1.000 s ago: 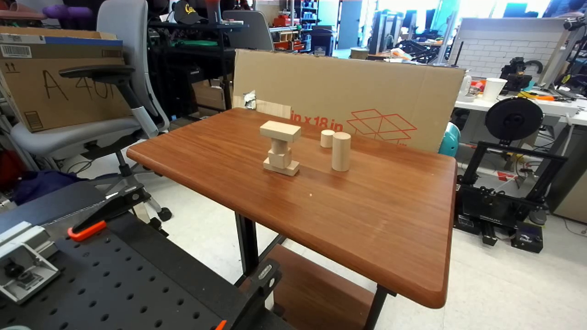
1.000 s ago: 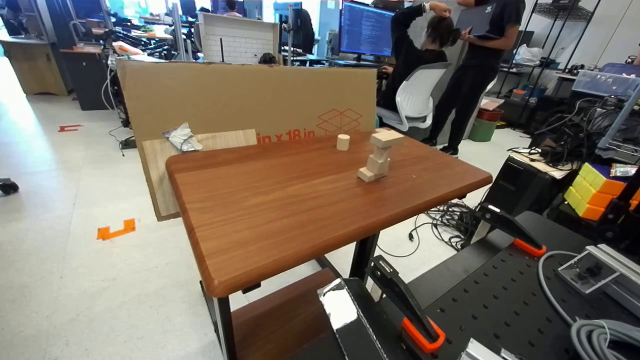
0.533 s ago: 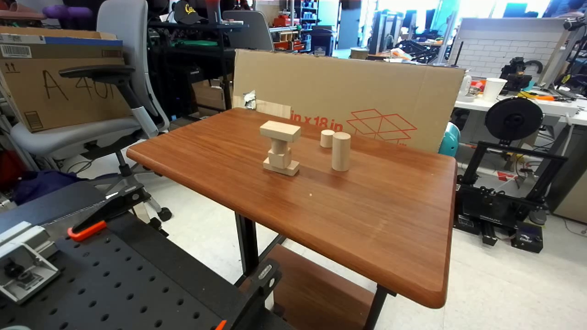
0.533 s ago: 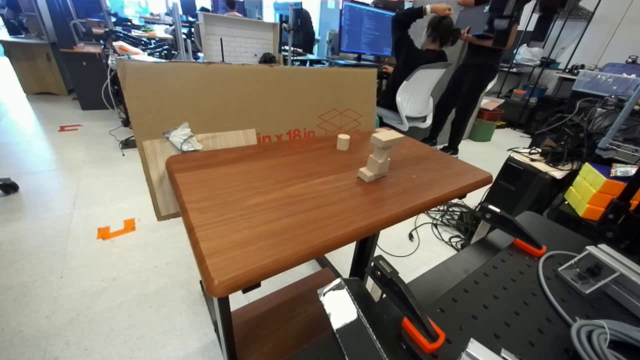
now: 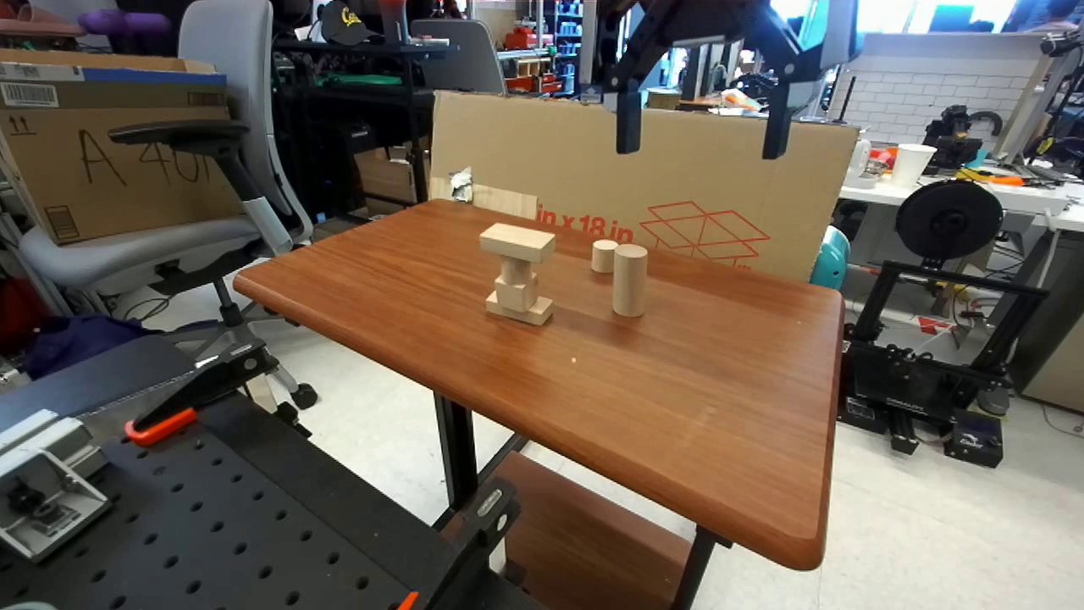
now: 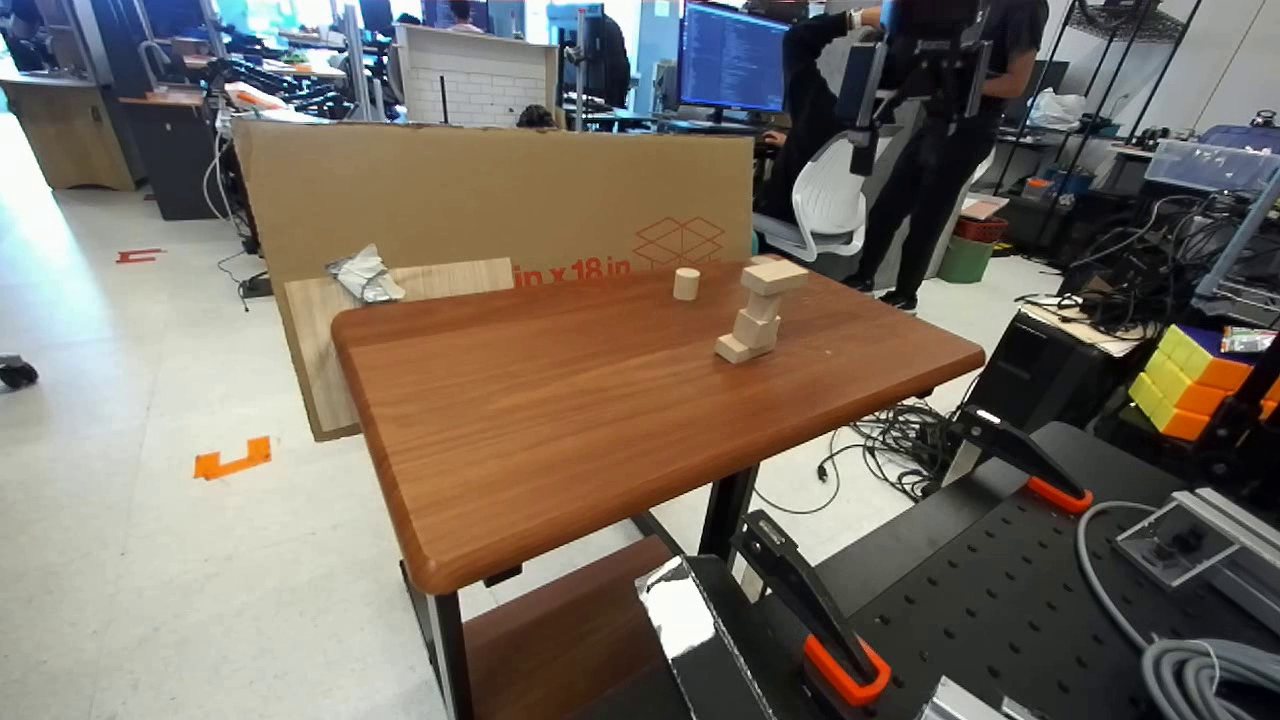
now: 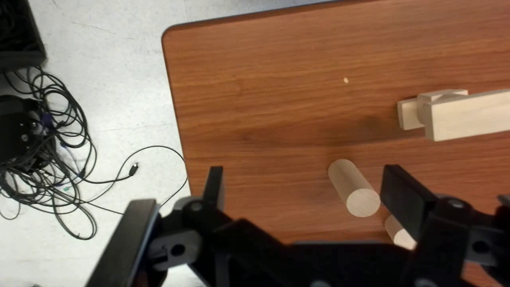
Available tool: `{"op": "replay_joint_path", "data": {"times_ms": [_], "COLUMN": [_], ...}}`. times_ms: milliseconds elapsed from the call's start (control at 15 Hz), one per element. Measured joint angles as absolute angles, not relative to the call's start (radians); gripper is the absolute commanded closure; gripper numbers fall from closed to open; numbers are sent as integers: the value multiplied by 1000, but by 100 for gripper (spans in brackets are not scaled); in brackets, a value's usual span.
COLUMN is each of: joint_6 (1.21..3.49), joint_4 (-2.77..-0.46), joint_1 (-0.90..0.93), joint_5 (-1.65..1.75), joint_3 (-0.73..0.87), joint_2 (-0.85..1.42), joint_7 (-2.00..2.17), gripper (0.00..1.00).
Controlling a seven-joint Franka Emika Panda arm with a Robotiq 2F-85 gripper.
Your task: Move the large wooden cylinder to the left.
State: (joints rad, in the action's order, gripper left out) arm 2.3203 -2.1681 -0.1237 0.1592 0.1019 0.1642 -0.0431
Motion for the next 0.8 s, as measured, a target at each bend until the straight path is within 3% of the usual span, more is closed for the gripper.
{"op": "replay_joint_path", "data": {"times_ms": [800], "joint_6": [2319], "joint_4": [-1980], "joint_1": [-119], "joint_5": [106], "joint_3": [50], "joint_2": [414], "joint_7": [-128], "gripper": [0]}}
